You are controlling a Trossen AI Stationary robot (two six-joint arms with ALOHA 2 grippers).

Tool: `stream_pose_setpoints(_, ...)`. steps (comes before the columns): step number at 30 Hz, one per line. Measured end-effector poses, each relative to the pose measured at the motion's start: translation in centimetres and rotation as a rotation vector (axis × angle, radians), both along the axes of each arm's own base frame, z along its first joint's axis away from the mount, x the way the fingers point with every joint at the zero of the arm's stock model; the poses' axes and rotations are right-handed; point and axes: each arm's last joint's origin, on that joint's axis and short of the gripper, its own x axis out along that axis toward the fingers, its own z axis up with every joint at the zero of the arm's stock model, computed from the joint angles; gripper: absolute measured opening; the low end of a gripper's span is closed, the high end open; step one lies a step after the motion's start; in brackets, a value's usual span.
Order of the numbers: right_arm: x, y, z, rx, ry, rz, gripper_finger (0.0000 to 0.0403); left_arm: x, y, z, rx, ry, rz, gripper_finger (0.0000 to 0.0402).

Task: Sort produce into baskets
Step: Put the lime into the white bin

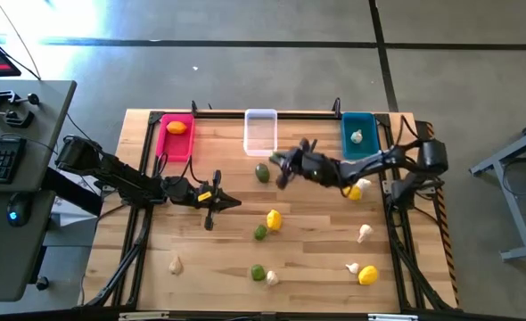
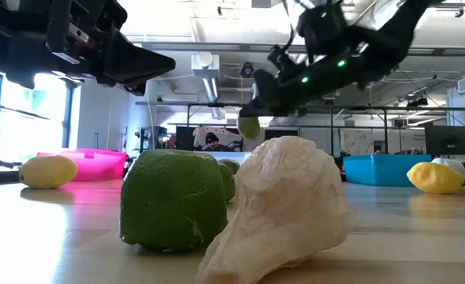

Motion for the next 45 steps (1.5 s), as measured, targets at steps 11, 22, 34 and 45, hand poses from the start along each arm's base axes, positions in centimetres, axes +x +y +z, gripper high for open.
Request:
stream_pose_setpoints(11, 3.3, -6.7, -0.8, 0.1, -0.025, -0.115, 0.0048, 0.0, 0.0, 0.0, 0.002, 0.001, 0.003, 0.0)
stream_pose_setpoints(22, 6.8, -8.3, -1.3, 0.211, 0.148, -0.167, 0.0048, 0.0, 0.0, 0.0, 0.003, 0.002, 0.015, 0.0)
stream_pose_setpoints(34, 7.3, -10.0, -1.7, 0.312, 0.207, -0.24, 0.0055, 0.0, 0.0, 0.0, 0.004, 0.003, 0.016, 0.0)
stream_pose_setpoints(45, 7.0, -10.3, -2.3, 0.334, 0.249, -0.26, 0.0086, 0.0, 0.0, 0.0, 0.004, 0.003, 0.017, 0.0)
